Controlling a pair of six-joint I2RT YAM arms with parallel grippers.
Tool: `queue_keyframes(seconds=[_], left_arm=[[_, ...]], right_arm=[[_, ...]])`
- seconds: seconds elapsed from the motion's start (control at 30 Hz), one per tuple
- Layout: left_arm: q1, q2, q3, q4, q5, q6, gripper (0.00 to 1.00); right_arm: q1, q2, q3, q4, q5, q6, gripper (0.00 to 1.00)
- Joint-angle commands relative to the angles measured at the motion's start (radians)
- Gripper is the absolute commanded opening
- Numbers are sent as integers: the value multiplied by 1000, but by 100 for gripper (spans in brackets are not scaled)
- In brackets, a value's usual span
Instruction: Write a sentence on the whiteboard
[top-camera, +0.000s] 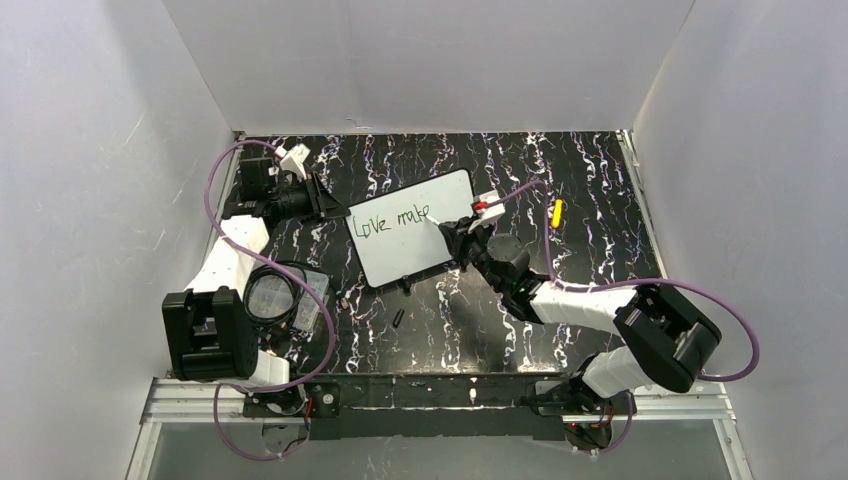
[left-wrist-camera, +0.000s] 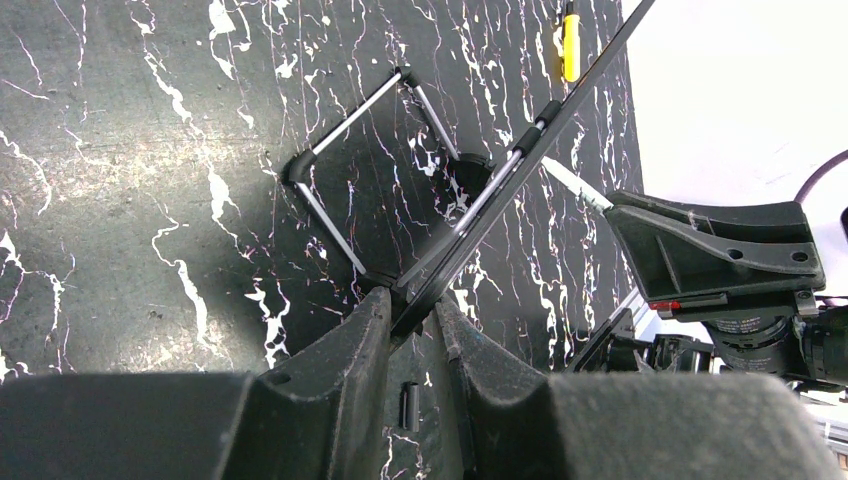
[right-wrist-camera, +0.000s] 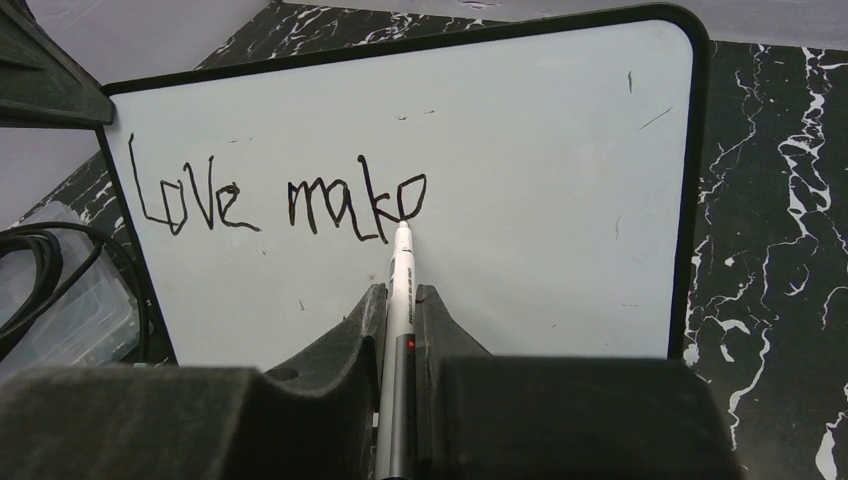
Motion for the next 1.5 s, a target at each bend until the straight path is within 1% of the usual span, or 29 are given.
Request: queue_keyframes(seconds=[0.0,0.33,0.67,1.13,1.3,1.47], left_arm=[[-5,-2,33,-18,41,-6,20],[-4,-4,33,-19,42,-6,20],[-5,-6,34,-18,42,-6,20],[-4,-6,33,-18,44,-6,20],[-5,-7,32,-18,44,-6,19],[-5,-6,34,-18,44,-7,19]], right_arm=[[-3,-16,-20,-8,42,1,1],[-3,-46,-21,-23,80,-11,1],[-3,-112,11,-21,57,-31,1],[-6,-10,67,44,70,-71,1],[-6,-21,43,48,114,-71,1],[-6,-48,18,16,138,-72,1]])
